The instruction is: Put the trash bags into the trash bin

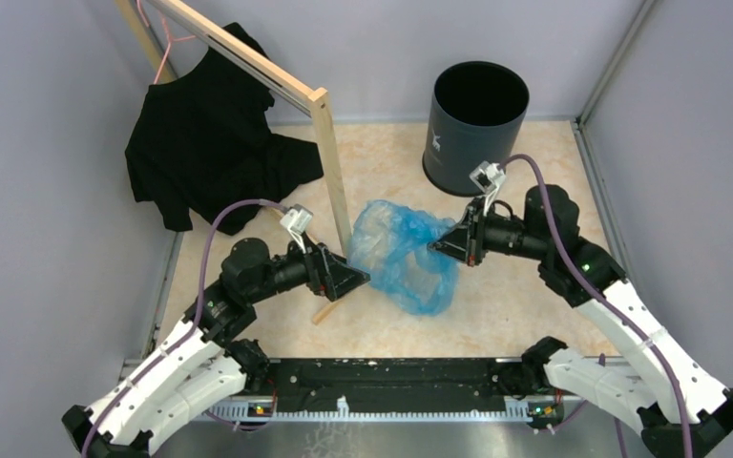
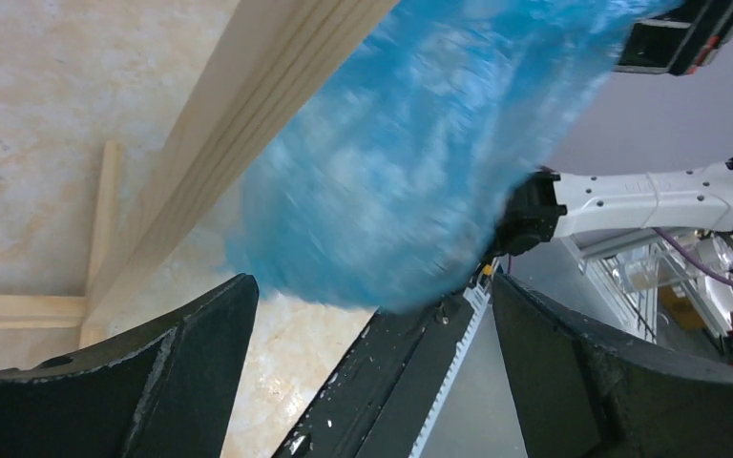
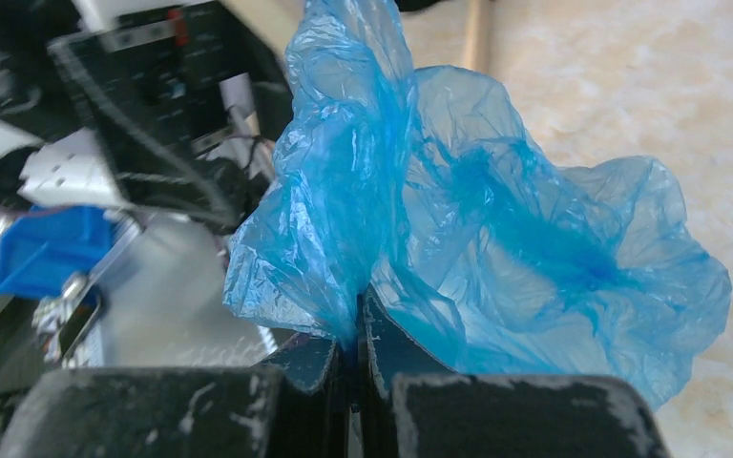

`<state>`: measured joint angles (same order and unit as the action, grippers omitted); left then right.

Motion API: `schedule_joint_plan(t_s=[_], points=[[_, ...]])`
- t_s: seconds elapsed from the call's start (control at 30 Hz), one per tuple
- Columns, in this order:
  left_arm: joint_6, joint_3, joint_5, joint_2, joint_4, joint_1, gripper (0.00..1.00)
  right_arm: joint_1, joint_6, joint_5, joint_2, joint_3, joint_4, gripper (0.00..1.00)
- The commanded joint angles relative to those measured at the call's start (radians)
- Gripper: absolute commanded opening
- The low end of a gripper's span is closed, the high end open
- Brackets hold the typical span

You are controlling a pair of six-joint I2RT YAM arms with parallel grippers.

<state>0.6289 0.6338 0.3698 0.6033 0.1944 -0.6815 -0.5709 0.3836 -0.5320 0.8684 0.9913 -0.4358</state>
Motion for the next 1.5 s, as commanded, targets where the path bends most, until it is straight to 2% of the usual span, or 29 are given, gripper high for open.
schedule_joint_plan(t_s=[0.0, 0.27, 0.37, 0.53, 0.63, 0.73, 0.8, 0.97, 1.03, 1.07, 1.17, 1.23, 1.3, 1.33, 1.47], points=[[-0.071, 0.054, 0.097, 0.025, -0.07, 0.0, 0.98, 0.004, -0.034, -0.167, -0.052, -0.021, 0.024, 0.0], [-0.116, 0.087, 0.05, -0.086, -0.002, 0.0, 0.98, 0.005, -0.107, -0.15, -0.057, 0.021, -0.098, 0.0], [-0.104, 0.083, 0.101, -0.075, -0.015, -0.001, 0.98, 0.004, -0.084, -0.187, -0.054, 0.0, -0.055, 0.0], [-0.054, 0.048, 0.288, 0.004, -0.127, 0.0, 0.98, 0.004, -0.028, -0.225, -0.055, -0.046, 0.039, 0.0], [-0.045, 0.052, 0.314, 0.032, -0.142, -0.001, 0.96, 0.004, -0.032, -0.221, -0.066, -0.058, 0.037, 0.0], [-0.045, 0.058, 0.296, 0.026, -0.145, -0.001, 0.82, 0.004, -0.059, -0.19, -0.068, -0.053, -0.019, 0.0], [-0.056, 0.069, 0.258, 0.02, -0.129, -0.001, 0.69, 0.005, -0.07, -0.135, -0.069, -0.047, -0.064, 0.0], [-0.095, 0.139, 0.176, 0.054, -0.075, -0.013, 0.15, 0.004, -0.048, 0.081, -0.054, -0.026, -0.178, 0.01], [-0.112, 0.181, 0.111, 0.08, -0.053, -0.048, 0.02, 0.004, -0.024, 0.135, -0.048, -0.027, -0.195, 0.0], [-0.122, 0.208, 0.064, 0.091, -0.045, -0.076, 0.0, 0.004, -0.009, 0.163, -0.048, -0.033, -0.198, 0.0], [-0.171, 0.269, -0.11, 0.157, -0.034, -0.221, 0.0, 0.005, 0.022, 0.265, -0.049, -0.047, -0.221, 0.0], [-0.229, 0.336, -0.311, 0.243, 0.001, -0.368, 0.0, 0.004, 0.024, 0.343, -0.048, -0.046, -0.253, 0.0], [-0.298, 0.415, -0.546, 0.344, 0.043, -0.563, 0.0, 0.005, 0.023, 0.405, -0.049, -0.04, -0.286, 0.0], [-0.331, 0.45, -0.635, 0.39, 0.059, -0.618, 0.0, 0.006, 0.023, 0.427, -0.051, -0.037, -0.302, 0.0], [-0.418, 0.539, -0.786, 0.526, 0.061, -0.661, 0.0, 0.004, 0.027, 0.522, -0.088, -0.029, -0.351, 0.0]])
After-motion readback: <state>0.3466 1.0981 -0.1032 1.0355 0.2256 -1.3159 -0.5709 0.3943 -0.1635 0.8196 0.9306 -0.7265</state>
